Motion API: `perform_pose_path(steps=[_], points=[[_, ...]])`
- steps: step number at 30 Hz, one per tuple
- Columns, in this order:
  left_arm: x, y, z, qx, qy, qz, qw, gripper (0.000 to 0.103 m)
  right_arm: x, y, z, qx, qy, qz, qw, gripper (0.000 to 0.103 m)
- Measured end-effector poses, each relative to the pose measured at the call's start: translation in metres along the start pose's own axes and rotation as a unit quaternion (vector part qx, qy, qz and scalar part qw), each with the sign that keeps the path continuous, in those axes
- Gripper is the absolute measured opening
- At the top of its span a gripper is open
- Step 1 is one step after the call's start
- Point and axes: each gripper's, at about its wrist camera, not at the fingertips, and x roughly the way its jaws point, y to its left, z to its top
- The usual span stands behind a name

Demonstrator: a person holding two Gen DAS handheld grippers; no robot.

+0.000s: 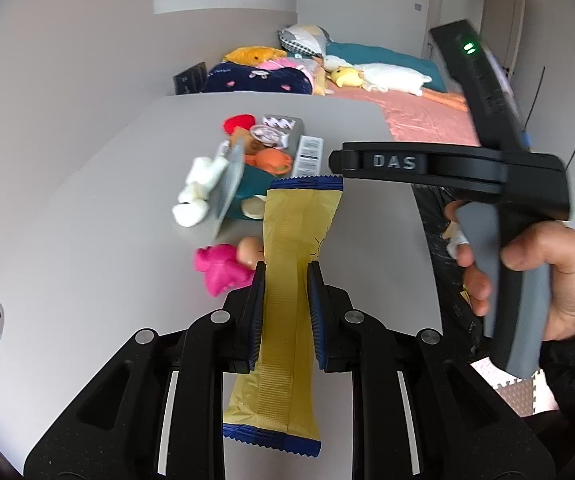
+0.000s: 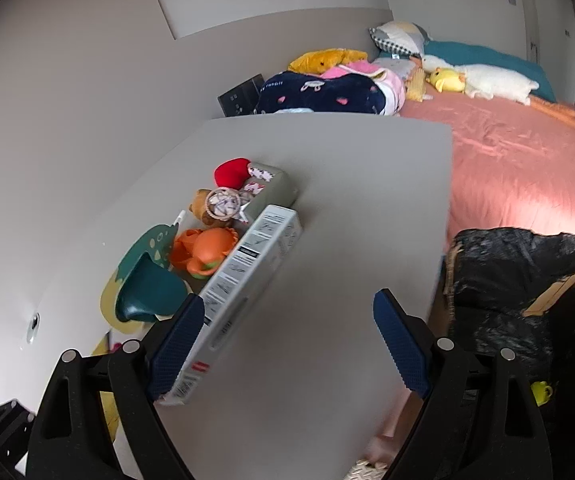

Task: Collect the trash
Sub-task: 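Grasp the white printed box with the right tool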

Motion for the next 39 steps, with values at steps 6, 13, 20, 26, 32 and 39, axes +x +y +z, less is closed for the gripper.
perform_pose_path(steps=[6,13,20,26,32,39], points=[[-0.012,0.015,-0.002,-0.016,-0.01,0.014,0.9997,0.02,0.017,0.012,0.007,0.016,0.01,-0.006,1.0,0.086],[-0.026,0.042,-0.002,-0.05,-0.024,0.029,0.998,0.02,0.04,0.022,0.007,0.029,0.035,-0.015,0.999,0.07],[-0.034,0.055,-0.002,-0.061,-0.029,0.041,0.9968,0.02,0.043,0.034,0.005,0.026,0.043,-0.023,0.998,0.07],[-0.037,0.058,-0.003,-0.058,-0.03,0.036,0.9972,0.02,0.05,0.047,-0.003,0.001,0.05,-0.034,0.998,0.055],[-0.04,0.062,0.001,-0.064,-0.035,0.038,0.9966,0.02,0.048,0.054,-0.007,-0.009,0.055,-0.033,0.998,0.047],[-0.055,0.063,-0.003,-0.073,-0.045,0.044,0.9954,0.02,0.044,0.059,-0.013,-0.018,0.053,-0.03,0.998,0.04]])
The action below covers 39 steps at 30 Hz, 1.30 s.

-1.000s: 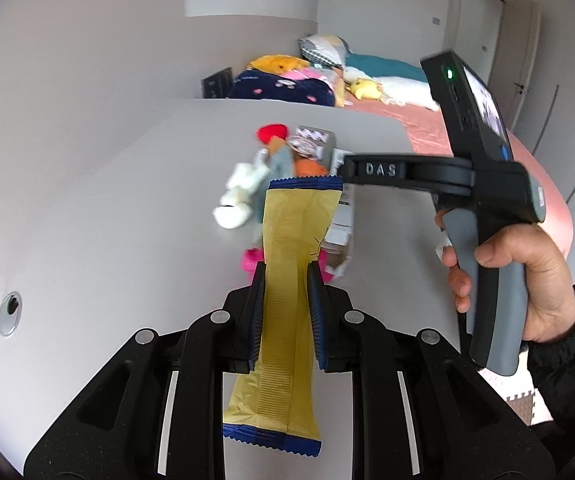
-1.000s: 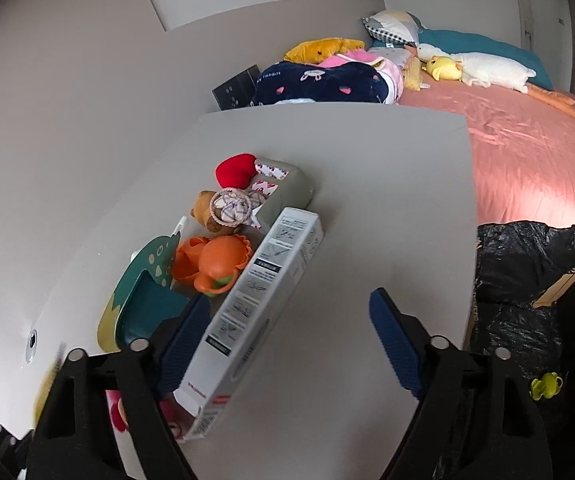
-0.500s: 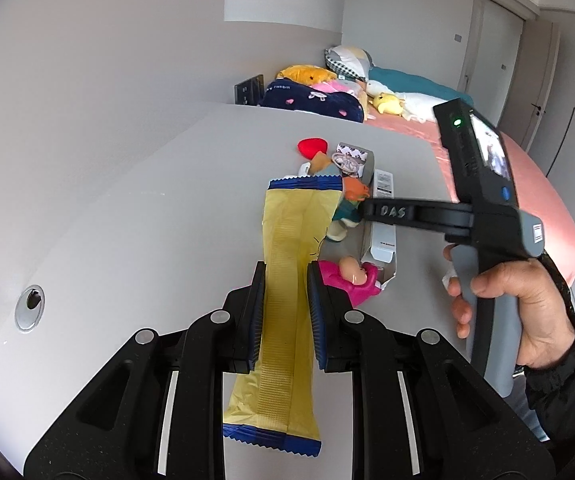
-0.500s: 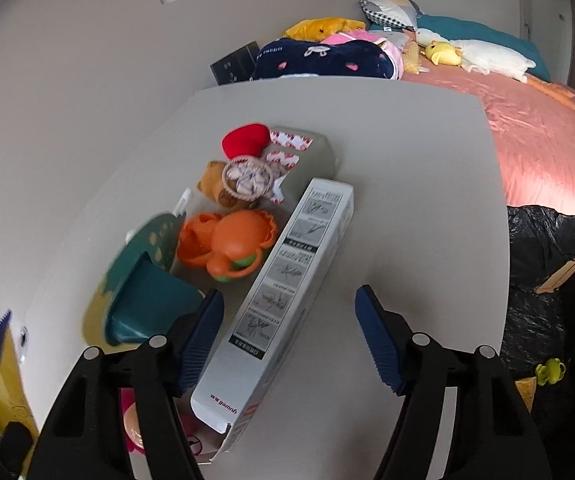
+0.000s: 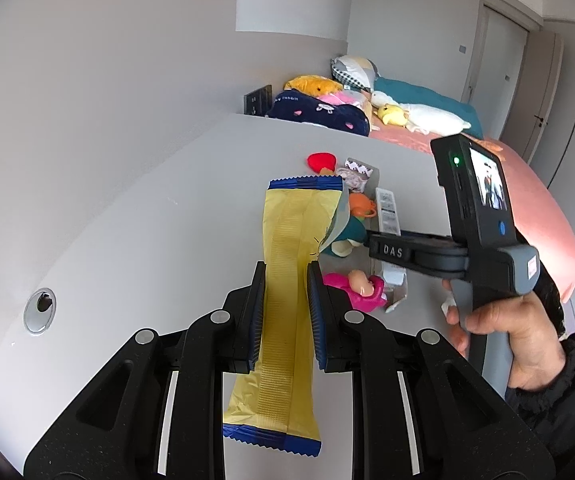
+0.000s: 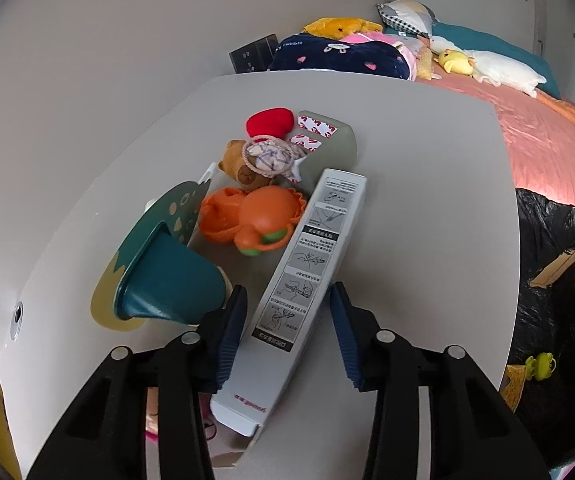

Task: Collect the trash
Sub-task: 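Grasp the white printed box with the right tool, then carry wrapper and box over the black trash bag and open both tools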

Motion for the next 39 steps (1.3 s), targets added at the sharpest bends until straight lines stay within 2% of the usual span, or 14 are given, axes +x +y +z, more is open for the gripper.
perform_pose_path(steps=[4,12,21,39], points=[[-0.007,0.001,-0.002,-0.002,-0.004,0.005,1.0,0.02,-0.002,0.002,-0.003,-0.011,0.001,0.007,1.0,0.028],[-0.018,-0.009,-0.002,-0.002,-0.015,0.017,0.9997,0.02,-0.014,0.0,-0.007,-0.019,-0.008,0.03,0.999,0.028],[-0.016,-0.033,0.005,0.002,-0.02,0.006,0.9998,0.02,-0.042,-0.022,-0.003,-0.013,-0.033,0.04,0.999,0.028],[0.028,-0.088,0.035,0.015,0.001,-0.033,0.9994,0.02,-0.073,-0.08,0.007,0.005,-0.066,0.027,0.997,0.028]])
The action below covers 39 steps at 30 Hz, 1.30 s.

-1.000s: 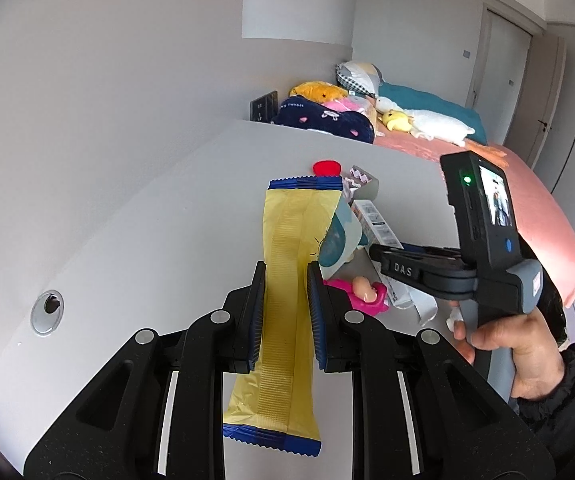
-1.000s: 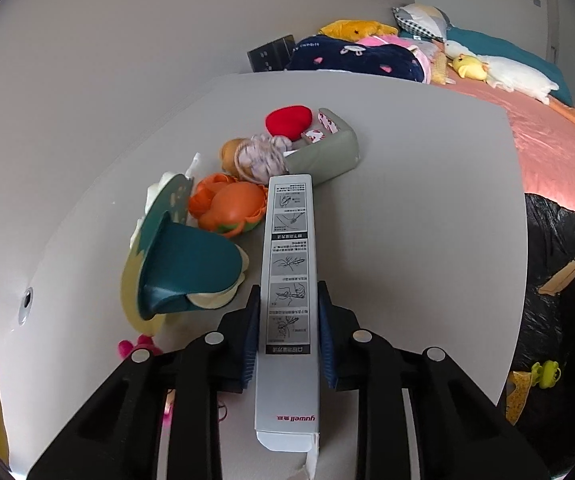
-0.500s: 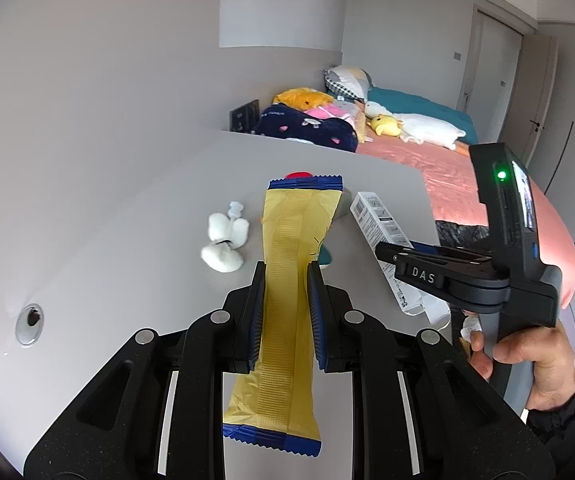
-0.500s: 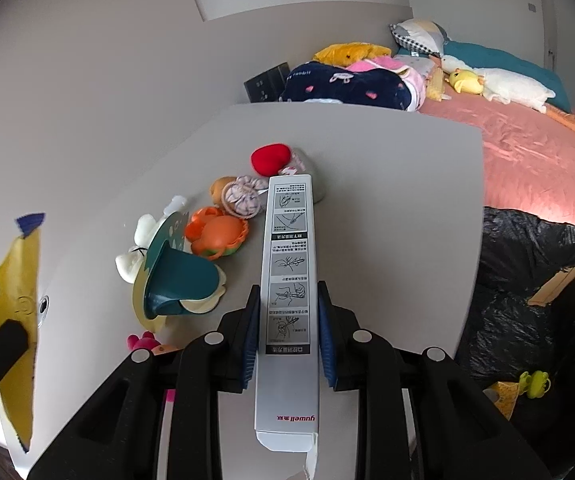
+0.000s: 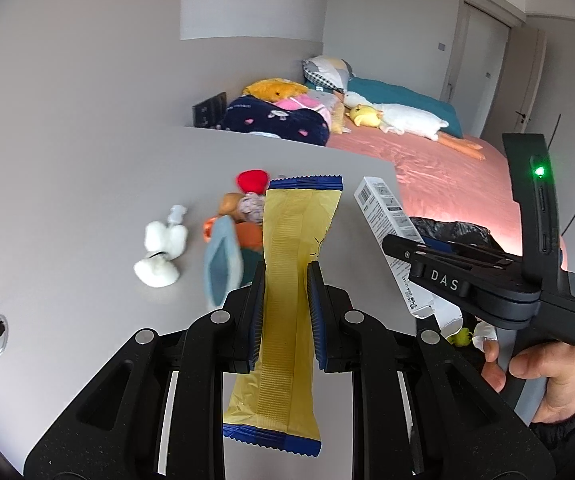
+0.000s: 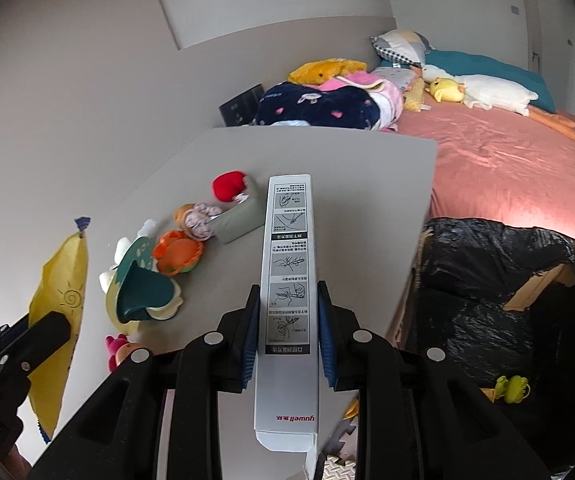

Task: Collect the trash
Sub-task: 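Carry wrapper and box over the black trash bag and open both tools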

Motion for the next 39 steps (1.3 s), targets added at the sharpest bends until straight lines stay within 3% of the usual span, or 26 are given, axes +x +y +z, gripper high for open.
perform_pose_path(steps=[20,39], points=[[0.052,-0.088,0.029,0.05,0.016,-0.067,0.9964,0.02,-0.042,-0.1,0.005,0.065,-0.035,-0.047,0.996,0.028],[0.081,-0.178,0.036,0.118,0.036,-0.15,0.981,0.02,-0.092,-0.192,0.001,0.122,-0.069,-0.121,0.983,0.028]])
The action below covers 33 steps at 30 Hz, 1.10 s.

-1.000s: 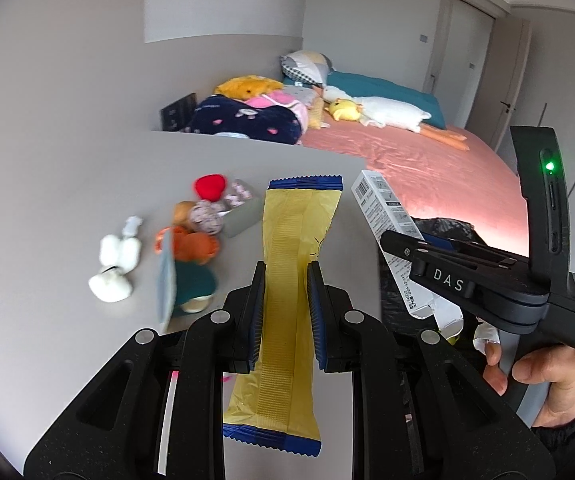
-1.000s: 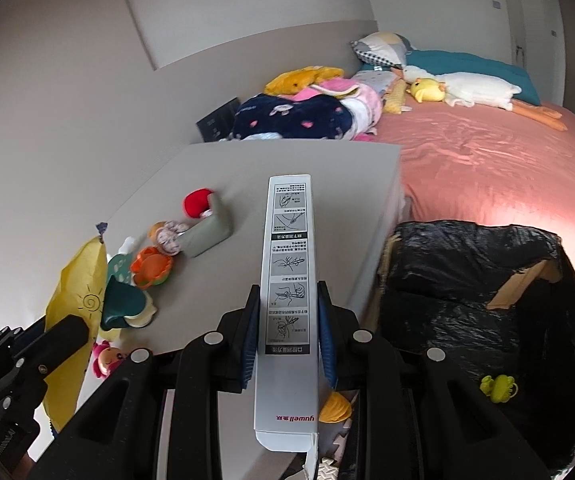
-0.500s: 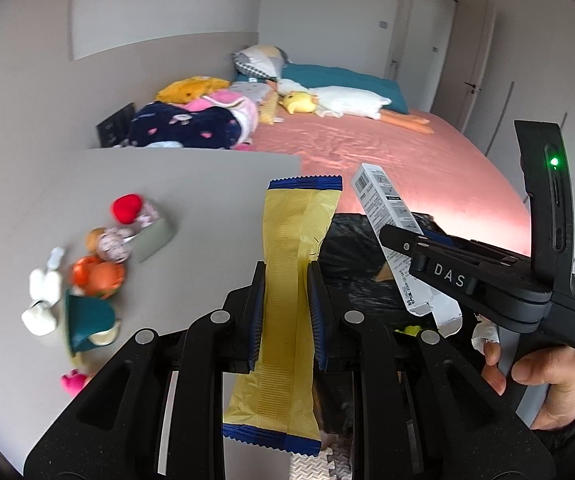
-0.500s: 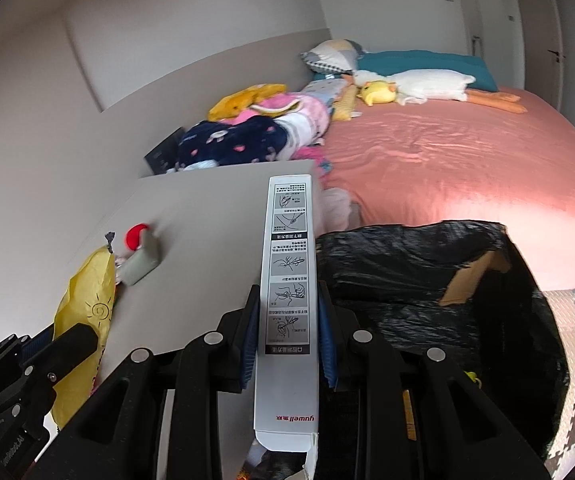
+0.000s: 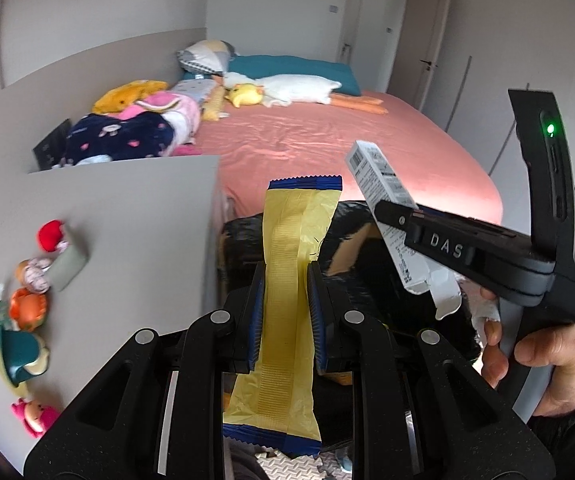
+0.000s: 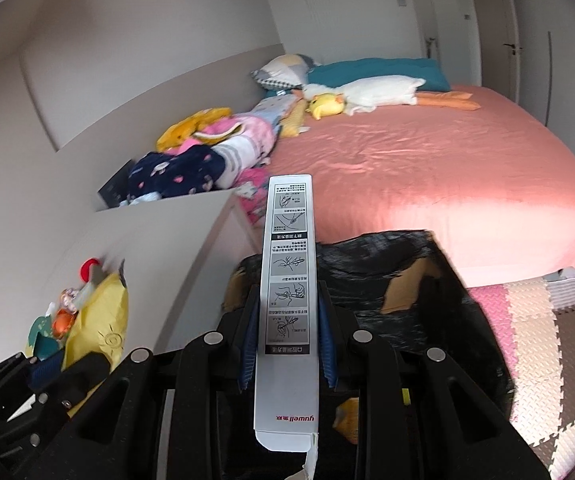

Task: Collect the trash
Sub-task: 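Carry wrapper and box over the black trash bag and open both tools, then move both tools back over the table toward the remaining toys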

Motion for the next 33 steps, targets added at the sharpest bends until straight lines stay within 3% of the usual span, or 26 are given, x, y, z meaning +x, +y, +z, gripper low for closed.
perform_pose_path(steps=[2,3,4,5,6,7,16,33], points=[[0.006,-0.005,0.003,0.002,0.004,-0.011,0.9999,0.021,-0.003,-0.01,0.004,0.002,0.001,-0.009,1.0,0.031],[0.008,-0.008,0.004,0.001,0.005,-0.016,0.9999,0.021,-0.003,-0.013,0.006,0.003,0.003,-0.013,1.0,0.049],[0.011,-0.01,0.005,0.0,0.008,-0.023,0.9997,0.031,-0.006,-0.02,0.009,0.012,-0.003,-0.021,1.0,0.065],[0.016,-0.011,0.007,-0.003,0.016,-0.025,0.9996,0.069,-0.008,-0.026,0.01,0.018,-0.009,-0.026,0.999,0.084],[0.017,-0.012,0.007,-0.006,0.017,-0.02,0.9996,0.09,-0.012,-0.032,0.012,0.025,-0.018,-0.032,0.999,0.086],[0.018,-0.012,0.007,-0.009,0.012,-0.016,0.9998,0.097,-0.013,-0.035,0.013,0.029,-0.022,-0.036,0.999,0.086],[0.021,-0.009,0.003,-0.017,0.02,-0.013,0.9996,0.097,-0.012,-0.055,0.012,0.055,-0.022,-0.051,0.997,0.086],[-0.009,0.025,-0.016,-0.035,0.007,0.045,0.9983,0.097,0.001,-0.009,0.001,0.019,-0.005,-0.021,1.0,0.086]])
